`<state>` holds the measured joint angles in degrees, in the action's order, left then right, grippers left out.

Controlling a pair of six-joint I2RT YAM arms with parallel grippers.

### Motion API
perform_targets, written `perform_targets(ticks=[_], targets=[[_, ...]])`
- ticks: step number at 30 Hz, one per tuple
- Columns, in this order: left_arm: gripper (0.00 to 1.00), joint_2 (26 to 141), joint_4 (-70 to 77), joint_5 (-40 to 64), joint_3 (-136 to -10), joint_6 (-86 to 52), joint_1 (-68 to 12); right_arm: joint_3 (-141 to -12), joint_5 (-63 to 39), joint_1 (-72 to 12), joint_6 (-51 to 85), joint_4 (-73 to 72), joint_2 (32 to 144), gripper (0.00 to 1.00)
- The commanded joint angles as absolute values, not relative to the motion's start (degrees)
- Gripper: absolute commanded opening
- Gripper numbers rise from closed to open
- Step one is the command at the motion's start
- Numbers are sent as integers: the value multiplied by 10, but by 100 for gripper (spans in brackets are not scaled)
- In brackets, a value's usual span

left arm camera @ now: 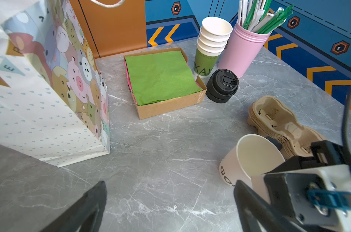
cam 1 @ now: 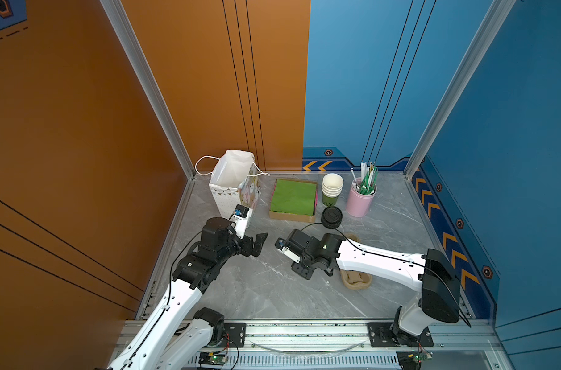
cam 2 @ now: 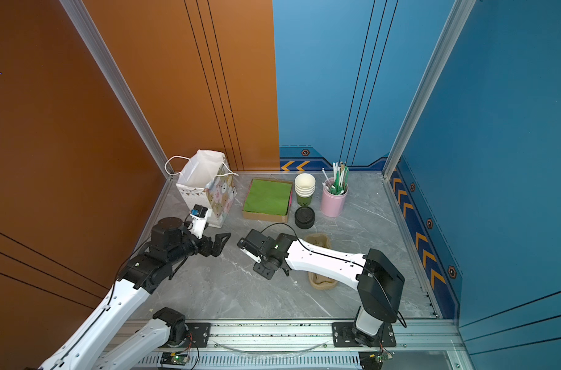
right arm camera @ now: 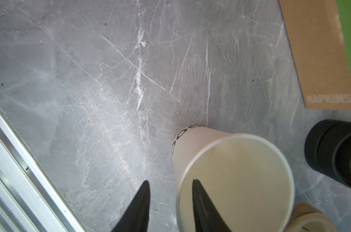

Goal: Pack a coffee takeout order
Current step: Place the coffee cup at the center of the table.

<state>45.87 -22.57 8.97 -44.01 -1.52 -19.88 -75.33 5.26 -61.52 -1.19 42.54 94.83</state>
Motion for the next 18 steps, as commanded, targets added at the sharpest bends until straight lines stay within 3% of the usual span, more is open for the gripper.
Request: perform_targets(ticks=[1,3,8,14,18], targets=[[99,456,-234,80,-432,-21,-196,-802,87,-615,-4,449,910,51],[99,455,-234,80,-432,-22,-195,-816,103,-604,4,448,883,67],[99,453,-234,80,-432,-22,-195,-839,143,-512,73,446,839,86],[99,451,-234,80,-432,-22,-195,-835,164,-374,144,425,850,98],[99,449,-234,80,-432,-21,-195,-850,170,-329,147,415,898,100]])
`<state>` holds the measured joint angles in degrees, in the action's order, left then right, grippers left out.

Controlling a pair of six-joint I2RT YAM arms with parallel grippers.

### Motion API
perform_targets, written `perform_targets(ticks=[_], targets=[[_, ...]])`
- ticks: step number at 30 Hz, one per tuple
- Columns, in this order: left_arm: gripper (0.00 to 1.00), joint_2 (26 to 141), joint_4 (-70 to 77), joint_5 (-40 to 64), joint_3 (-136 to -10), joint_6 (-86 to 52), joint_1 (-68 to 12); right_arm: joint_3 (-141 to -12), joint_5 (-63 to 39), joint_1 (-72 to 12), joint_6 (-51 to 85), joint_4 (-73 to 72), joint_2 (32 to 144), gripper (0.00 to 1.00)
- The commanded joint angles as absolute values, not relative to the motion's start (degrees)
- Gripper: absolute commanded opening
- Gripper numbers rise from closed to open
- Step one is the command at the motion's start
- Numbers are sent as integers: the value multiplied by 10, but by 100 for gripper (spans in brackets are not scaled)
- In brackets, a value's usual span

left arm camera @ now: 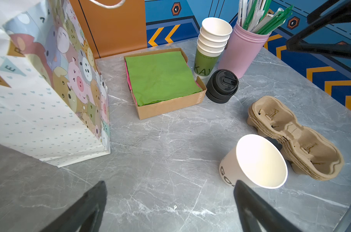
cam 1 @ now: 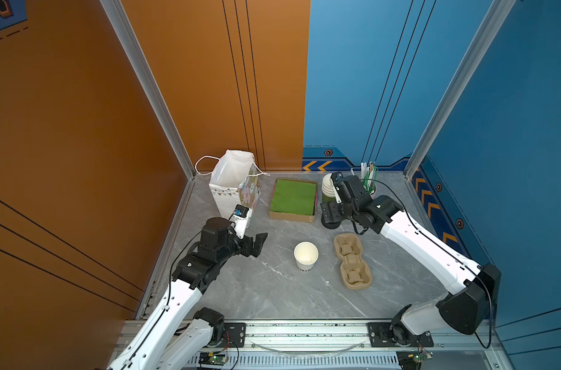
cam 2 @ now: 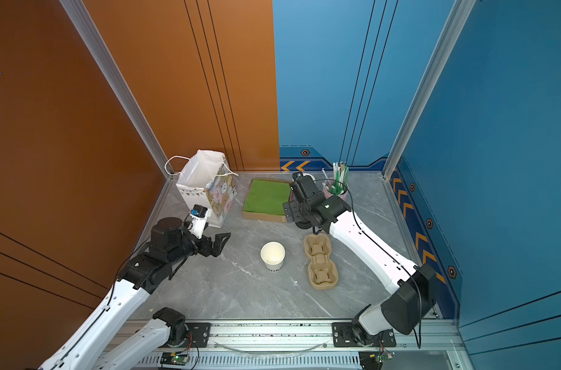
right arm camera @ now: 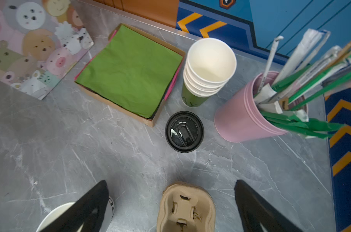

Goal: Pack a coffee takeout order
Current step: Pick up the lid from the lid.

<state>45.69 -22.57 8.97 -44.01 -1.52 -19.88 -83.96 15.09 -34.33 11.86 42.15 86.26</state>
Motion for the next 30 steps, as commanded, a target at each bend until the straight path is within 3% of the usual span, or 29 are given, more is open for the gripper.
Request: perform_targets(ticks=[1,12,18,30], targets=[[99,448,-234,80,-432,-22,-195,-858,177,-323,148,414,915,100],[99,443,-234,80,-431,-22,-194,-930,189,-303,147,415,1093,100],[99,442,-234,82,-431,-22,-193,-941,192,-298,140,415,1137,100],[99,442,-234,83,-431,-23,-192,-948,191,-285,137,414,1180,89]])
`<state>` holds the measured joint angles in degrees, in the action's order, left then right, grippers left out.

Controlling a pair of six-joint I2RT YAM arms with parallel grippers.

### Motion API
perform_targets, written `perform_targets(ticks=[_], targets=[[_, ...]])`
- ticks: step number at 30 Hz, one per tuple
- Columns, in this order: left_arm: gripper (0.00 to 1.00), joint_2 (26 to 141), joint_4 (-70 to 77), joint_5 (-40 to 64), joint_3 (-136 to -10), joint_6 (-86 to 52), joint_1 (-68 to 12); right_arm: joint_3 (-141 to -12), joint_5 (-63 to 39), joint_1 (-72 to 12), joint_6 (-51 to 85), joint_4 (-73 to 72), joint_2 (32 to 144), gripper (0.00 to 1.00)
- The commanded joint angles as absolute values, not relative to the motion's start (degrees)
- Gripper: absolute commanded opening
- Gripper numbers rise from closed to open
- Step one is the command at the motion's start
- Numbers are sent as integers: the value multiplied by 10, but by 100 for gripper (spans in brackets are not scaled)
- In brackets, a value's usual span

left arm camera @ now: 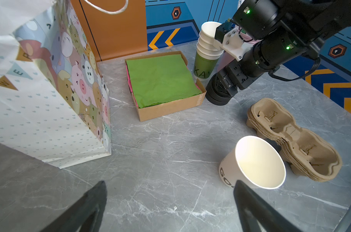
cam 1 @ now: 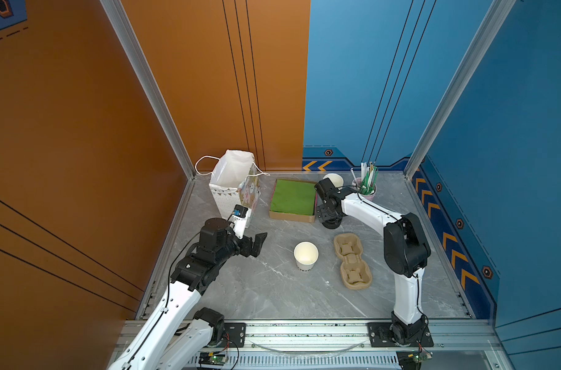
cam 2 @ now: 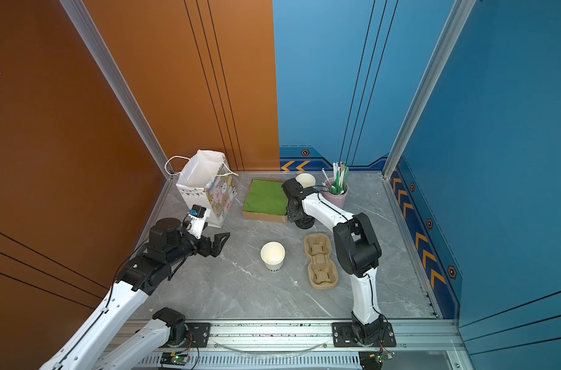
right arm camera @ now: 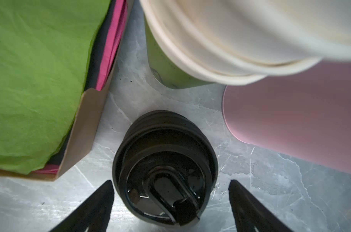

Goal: Pack a coffee takeout order
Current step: Pick up the lid from the lid.

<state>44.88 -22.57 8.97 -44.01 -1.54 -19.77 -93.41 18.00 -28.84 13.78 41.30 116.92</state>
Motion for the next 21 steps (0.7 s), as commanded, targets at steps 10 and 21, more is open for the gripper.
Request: perform_targets(ticks=[10,21], targets=[[99,442,-234,84,-431,-23,-192,-951,185,-285,132,415,1204,80],[98,443,-234,84,-431,-23,-192,-947,177,-283,130,415,1200,74]])
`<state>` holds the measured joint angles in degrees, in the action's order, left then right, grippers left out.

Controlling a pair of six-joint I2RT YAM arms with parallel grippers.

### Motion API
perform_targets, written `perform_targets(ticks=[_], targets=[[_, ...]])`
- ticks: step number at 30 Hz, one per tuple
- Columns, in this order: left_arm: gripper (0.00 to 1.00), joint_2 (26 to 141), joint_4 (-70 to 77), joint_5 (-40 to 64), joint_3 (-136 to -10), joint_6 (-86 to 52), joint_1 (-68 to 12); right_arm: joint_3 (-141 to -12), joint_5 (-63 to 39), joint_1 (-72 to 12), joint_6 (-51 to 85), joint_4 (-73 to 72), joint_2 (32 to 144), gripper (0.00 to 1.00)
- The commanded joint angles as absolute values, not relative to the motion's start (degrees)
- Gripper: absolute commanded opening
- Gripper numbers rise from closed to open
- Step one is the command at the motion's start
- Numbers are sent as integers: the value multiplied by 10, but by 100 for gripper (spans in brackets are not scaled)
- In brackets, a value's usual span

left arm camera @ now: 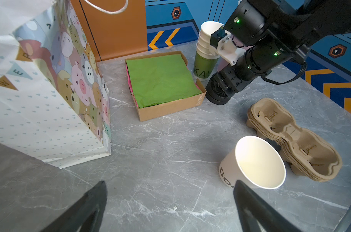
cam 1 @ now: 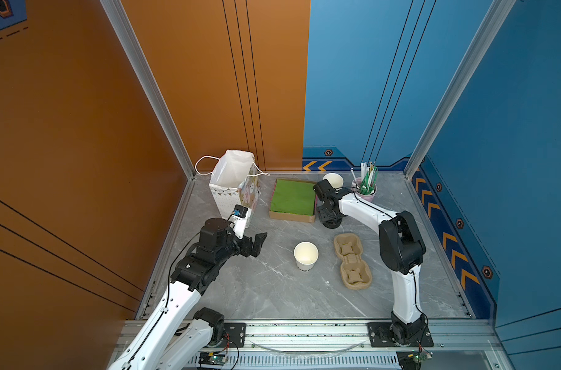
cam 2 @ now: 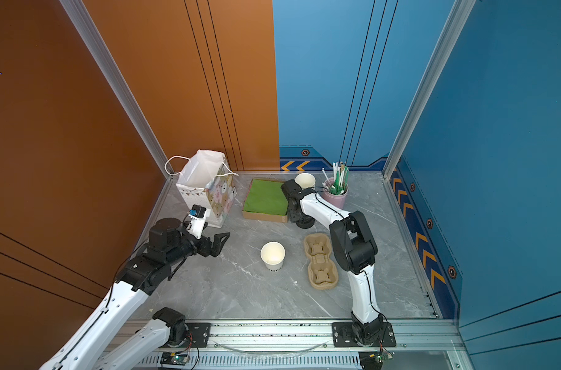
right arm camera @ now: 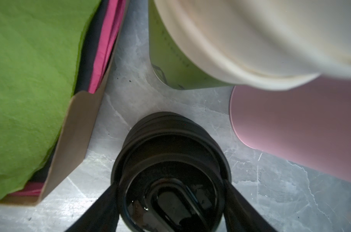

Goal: Pack a coffee takeout order
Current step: Pick up the lid from the lid.

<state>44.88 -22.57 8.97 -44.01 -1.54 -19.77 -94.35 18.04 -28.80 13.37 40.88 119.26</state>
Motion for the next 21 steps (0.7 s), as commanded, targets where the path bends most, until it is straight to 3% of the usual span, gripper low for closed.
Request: perform_targets(ticks=[1,21], targets=[[98,443,-234,84,-431,-24,-192,-947,176,-283,131,414,1197,74],[98,444,-234,87,-431,-24,-190,-943,184,-280,132,416,1127,73]])
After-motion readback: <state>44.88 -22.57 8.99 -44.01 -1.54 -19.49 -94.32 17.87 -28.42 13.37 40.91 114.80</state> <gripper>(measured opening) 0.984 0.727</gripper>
